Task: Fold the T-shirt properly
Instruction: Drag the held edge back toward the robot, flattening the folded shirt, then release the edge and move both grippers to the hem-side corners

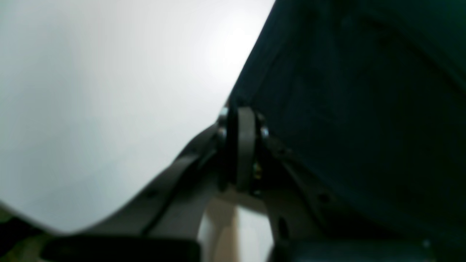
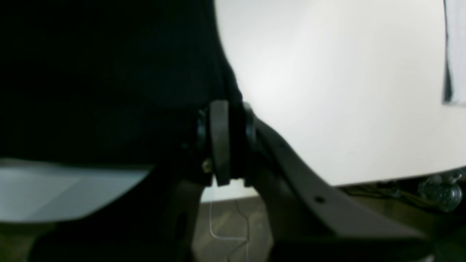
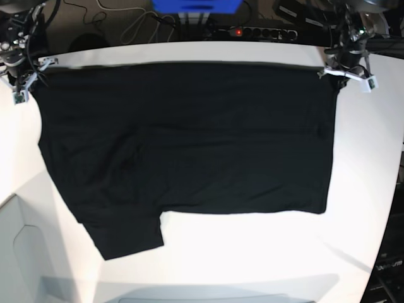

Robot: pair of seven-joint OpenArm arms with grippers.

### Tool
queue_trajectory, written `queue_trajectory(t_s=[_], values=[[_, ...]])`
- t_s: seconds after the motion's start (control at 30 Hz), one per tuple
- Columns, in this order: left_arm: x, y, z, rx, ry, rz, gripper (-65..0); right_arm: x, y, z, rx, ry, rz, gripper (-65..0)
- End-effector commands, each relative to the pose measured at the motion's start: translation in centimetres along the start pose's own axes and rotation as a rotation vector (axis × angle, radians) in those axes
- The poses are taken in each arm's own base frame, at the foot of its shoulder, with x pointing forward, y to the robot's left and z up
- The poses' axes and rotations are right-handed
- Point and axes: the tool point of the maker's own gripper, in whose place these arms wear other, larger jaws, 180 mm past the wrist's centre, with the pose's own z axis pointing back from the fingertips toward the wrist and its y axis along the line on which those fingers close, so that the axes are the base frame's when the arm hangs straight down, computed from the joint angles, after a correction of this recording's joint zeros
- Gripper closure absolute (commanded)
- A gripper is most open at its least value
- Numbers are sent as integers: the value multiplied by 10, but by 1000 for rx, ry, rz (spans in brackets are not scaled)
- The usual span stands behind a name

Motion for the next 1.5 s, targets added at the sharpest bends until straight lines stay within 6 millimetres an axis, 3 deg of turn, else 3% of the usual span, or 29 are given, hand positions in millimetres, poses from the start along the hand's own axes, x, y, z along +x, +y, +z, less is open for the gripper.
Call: queue_trajectory(t_s=[0.0,0.2,0.67,0.8,0.9,1.0,1.07,1.17,1.3,1.47], values=[[12,8,7,14,-35,-19,0,3,-8,4,-23,-17,4,0],[-2,28,20,64,-1,-11,0,-3,-13,7,-36,2,5,0],[-6,27,16,62,73,-10,-2,-32,-11,16,-36,65,-1,0],[0,42,22,103,77,10,-39,-32,-11,16,-36,65,-1,-119],[10,41,27,106,51,1,-153,-29,-12,17,-38,59,2,-247],[25,41,33,112,8,-6,-315,-16,-15,20,-53,26,14,-325],[35,35,36,102,-20,-23,-427,-8,-20,24,-69,3,18,-336],[54,23,37,79,-73,-40,-546,23,-23,26,-91,-76,16,-336],[79,6,41,48,-152,-65,-612,68,-29,21,-114,-186,-9,-337],[139,-25,29,-17,-312,-39,-614,148,-13,-8,-35,-333,-16,-337]])
